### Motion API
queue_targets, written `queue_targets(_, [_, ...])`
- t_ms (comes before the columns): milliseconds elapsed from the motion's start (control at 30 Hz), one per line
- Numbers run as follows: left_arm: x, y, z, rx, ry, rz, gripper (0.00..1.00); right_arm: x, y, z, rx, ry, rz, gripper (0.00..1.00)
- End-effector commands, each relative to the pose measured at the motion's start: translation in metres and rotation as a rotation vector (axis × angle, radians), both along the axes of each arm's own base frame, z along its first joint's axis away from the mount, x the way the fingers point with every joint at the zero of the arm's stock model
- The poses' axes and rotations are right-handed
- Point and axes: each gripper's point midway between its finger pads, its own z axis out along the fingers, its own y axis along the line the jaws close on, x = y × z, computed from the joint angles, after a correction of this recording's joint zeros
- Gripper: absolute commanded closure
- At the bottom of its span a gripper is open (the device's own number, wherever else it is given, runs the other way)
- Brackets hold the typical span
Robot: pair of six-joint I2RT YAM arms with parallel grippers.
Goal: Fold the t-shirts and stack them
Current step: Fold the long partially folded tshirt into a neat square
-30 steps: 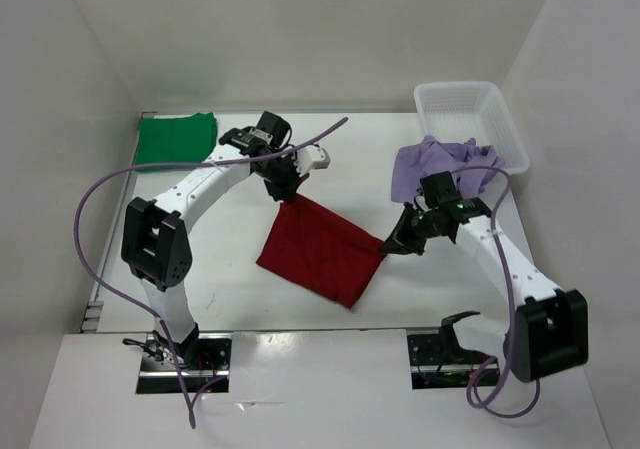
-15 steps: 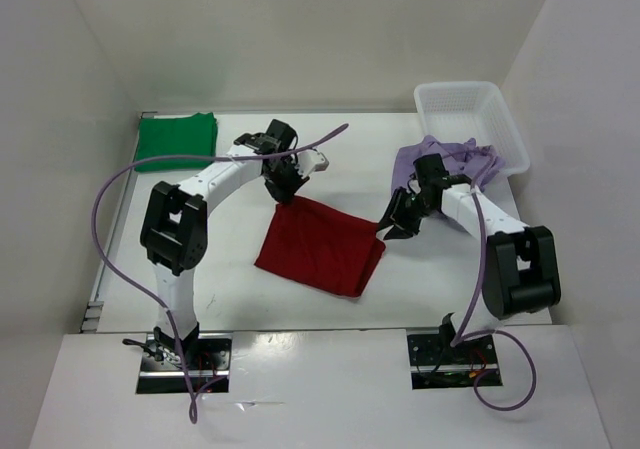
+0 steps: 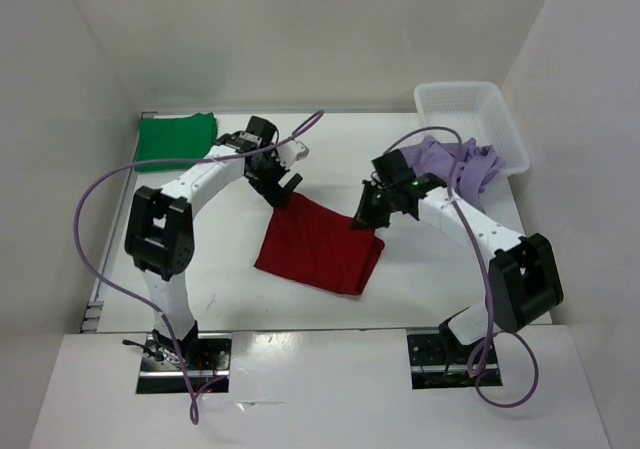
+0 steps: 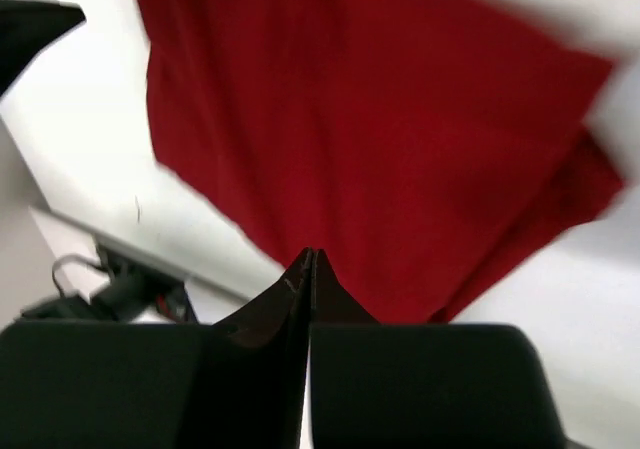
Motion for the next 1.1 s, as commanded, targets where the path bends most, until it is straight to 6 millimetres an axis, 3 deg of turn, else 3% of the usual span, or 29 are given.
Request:
queue_targets(0, [-0.031,-0.031,0.022,-0.117,-0.026,-0.067,0.00,-0.016,0.017,-0.019,0.008,0.043,-0.038,1.00])
queue_targets(133, [-0.045,-0.041,-0.009,-0.151,0.056,-0.076,0.02,-0.029,0.019,-0.049,-0.035,0.123,-0.027,1.00])
queue_targets(200, [-0.040,-0.045,-0.026,-0.155,0.082,-0.047,0.06,-0.027,0.009,-0.064,-0.098,0.120,-0.034,1.00])
queue_targets(267, [-0.033,-0.035,-0.043,-0.133,0.117,0.004,0.12,-0.021,-0.003,-0.077,-0.142,0.137,-0.063,1.00])
queue_targets(333, [-0.026,-0.018,-0.057,-0.074,0.123,0.071,0.21,-0.020,-0.006,-0.082,-0.164,0.138,-0.072,1.00])
queue_targets(433, [-0.018,0.015,-0.072,-0.017,0.116,0.152,0.47,-0.013,-0.017,-0.084,-0.187,0.123,-0.088,1.00])
queue_targets(467, [-0.019,0.022,-0.078,-0.011,0.133,0.168,0.60,-0.009,-0.020,-0.088,-0.192,0.125,-0.092,1.00])
queue_targets(533, [-0.021,0.035,-0.081,-0.022,0.160,0.197,0.67,0.005,-0.014,-0.082,-0.189,0.087,-0.063,1.00])
queue_targets(633, [-0.029,0.041,-0.082,-0.045,0.193,0.218,0.67,0.025,-0.013,-0.087,-0.224,0.075,-0.044,1.00])
queue_targets(700, [-0.039,0.036,-0.078,-0.094,0.240,0.207,0.56,0.037,-0.010,-0.084,-0.232,0.048,-0.028,1.00])
queue_targets(733, [-0.044,0.028,-0.067,-0.172,0.267,0.188,0.43,0.048,-0.004,-0.072,-0.217,0.009,-0.024,1.00])
queue_targets(867, [-0.049,0.027,-0.018,-0.266,0.238,0.170,0.29,0.058,0.002,-0.049,-0.197,-0.030,-0.005,1.00])
queue_targets(900, [-0.050,0.029,-0.009,-0.282,0.229,0.173,0.27,0.058,0.000,-0.036,-0.194,-0.058,-0.013,0.95])
queue_targets(933, [-0.050,0.032,0.007,-0.303,0.199,0.174,0.23,0.056,-0.001,-0.032,-0.185,-0.060,-0.024,0.66])
queue_targets(967, [-0.053,0.038,0.011,-0.324,0.206,0.191,0.20,0.051,-0.003,-0.029,-0.177,-0.051,-0.044,0.50])
queue_targets(1000, [-0.055,0.043,0.013,-0.327,0.200,0.201,0.18,0.039,-0.008,-0.036,-0.182,-0.027,-0.052,0.42])
queue_targets(1067, [-0.065,0.045,0.008,-0.344,0.220,0.208,0.15,0.027,-0.002,-0.027,-0.111,-0.027,-0.045,0.27])
